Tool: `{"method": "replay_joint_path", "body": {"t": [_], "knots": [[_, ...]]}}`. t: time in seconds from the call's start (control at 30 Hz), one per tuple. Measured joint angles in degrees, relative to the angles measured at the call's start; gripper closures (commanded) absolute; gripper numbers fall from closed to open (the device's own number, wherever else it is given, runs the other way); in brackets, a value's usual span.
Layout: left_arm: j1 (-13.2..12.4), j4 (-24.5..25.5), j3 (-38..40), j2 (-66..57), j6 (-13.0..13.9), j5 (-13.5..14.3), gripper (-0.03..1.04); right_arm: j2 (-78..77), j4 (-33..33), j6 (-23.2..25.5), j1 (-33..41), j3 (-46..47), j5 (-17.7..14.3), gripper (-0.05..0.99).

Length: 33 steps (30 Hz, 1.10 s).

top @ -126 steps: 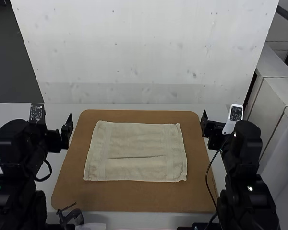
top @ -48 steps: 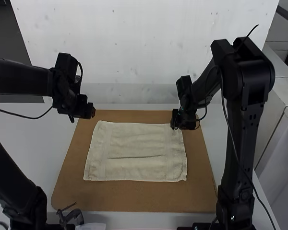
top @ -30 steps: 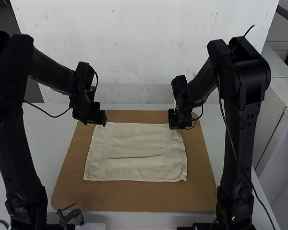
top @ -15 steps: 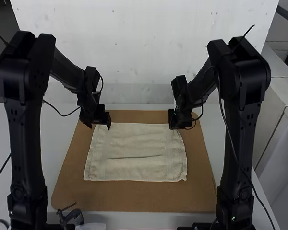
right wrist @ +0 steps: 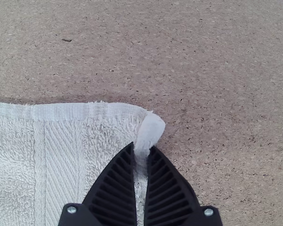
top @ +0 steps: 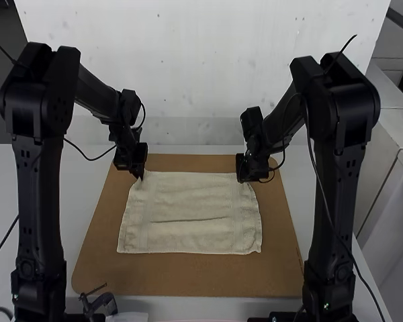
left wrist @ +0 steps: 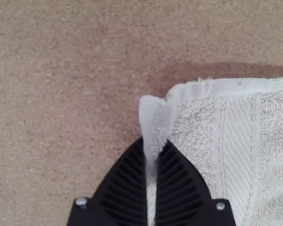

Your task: Fold the towel.

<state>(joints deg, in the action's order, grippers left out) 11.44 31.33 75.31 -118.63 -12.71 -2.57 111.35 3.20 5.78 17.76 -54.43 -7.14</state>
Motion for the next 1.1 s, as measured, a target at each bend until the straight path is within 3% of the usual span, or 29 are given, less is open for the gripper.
{"method": "replay_joint_path", "body": {"t": [0.27, 0.63, 0.93, 1.1], "knots": [[0.4, 1.5, 0.0, 5.9, -1.6, -0.9, 0.99, -0.6, 4.3, 0.0, -1.7, -0.1, -1.6, 0.91], [1.3, 3.1, -0.5, 16.9, -3.1, -1.3, 0.99, -14.2, 10.9, 0.2, -2.1, 1.2, -3.5, 0.91], [6.7, 3.1, -12.1, 28.1, -4.6, -1.1, 0.99, -17.8, 14.2, -1.1, -2.1, 12.4, -3.7, 0.91], [7.6, 3.2, -18.1, 33.2, -5.3, -1.1, 0.99, -22.3, 14.4, -3.1, -2.4, 17.4, -3.0, 0.91]]}}
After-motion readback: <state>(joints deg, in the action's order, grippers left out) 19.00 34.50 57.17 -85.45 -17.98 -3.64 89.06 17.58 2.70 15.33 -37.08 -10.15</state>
